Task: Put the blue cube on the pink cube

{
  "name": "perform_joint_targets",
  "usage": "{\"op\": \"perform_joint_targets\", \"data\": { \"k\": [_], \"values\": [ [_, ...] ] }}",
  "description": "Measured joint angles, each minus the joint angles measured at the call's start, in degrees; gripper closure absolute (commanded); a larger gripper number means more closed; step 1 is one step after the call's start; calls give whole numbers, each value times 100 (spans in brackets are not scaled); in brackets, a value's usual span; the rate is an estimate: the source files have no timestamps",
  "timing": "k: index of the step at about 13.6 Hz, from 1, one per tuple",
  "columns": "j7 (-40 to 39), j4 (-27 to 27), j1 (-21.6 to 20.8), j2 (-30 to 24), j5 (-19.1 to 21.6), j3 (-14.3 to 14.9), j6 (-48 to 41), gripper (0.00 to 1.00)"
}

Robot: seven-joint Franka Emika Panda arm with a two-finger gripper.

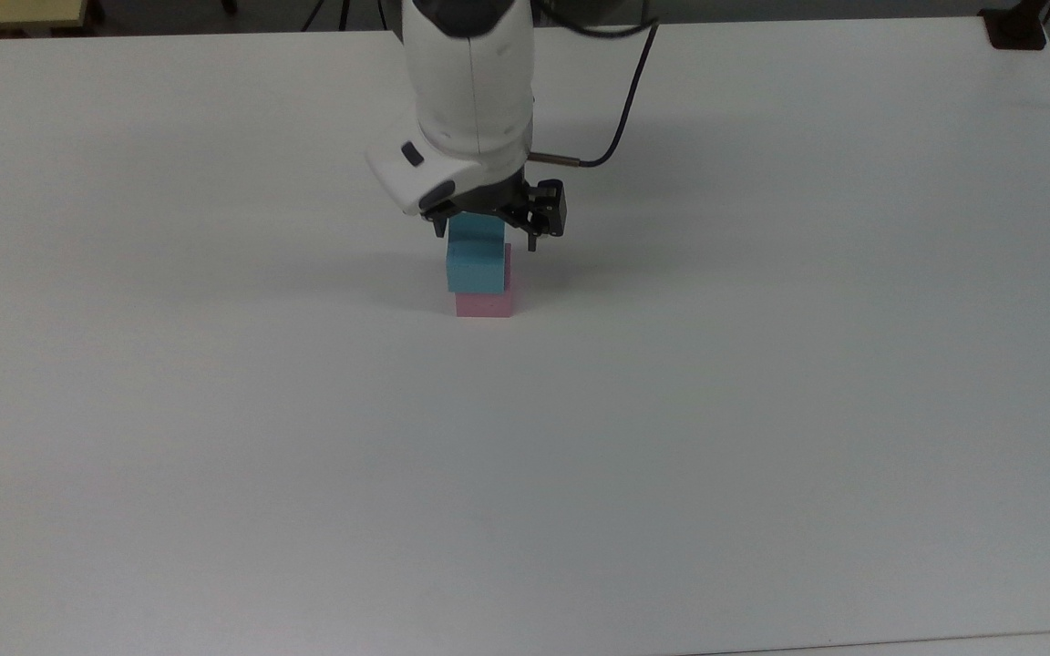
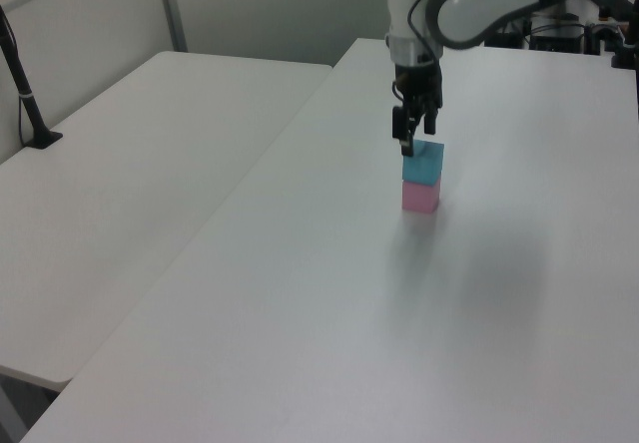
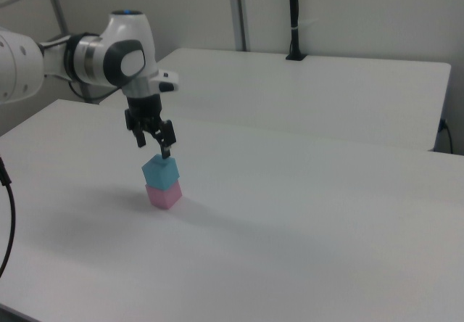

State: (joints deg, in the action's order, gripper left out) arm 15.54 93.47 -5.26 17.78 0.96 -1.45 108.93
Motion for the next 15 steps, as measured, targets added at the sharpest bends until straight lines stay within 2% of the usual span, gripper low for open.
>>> {"op": "perform_joint_targets", "data": {
  "k": [1, 4, 8, 11, 15],
  "values": [
    [111, -58, 64, -179, 134, 23, -64, 0],
    [169, -135, 220, -645, 198, 142, -494, 0],
    [147, -160, 294, -1376, 194, 591, -1122, 0],
    [-504, -150, 349, -1711, -341, 857, -1250, 0],
    [-787, -142, 517, -1729, -423, 924, -1250, 0]
  ]
}}
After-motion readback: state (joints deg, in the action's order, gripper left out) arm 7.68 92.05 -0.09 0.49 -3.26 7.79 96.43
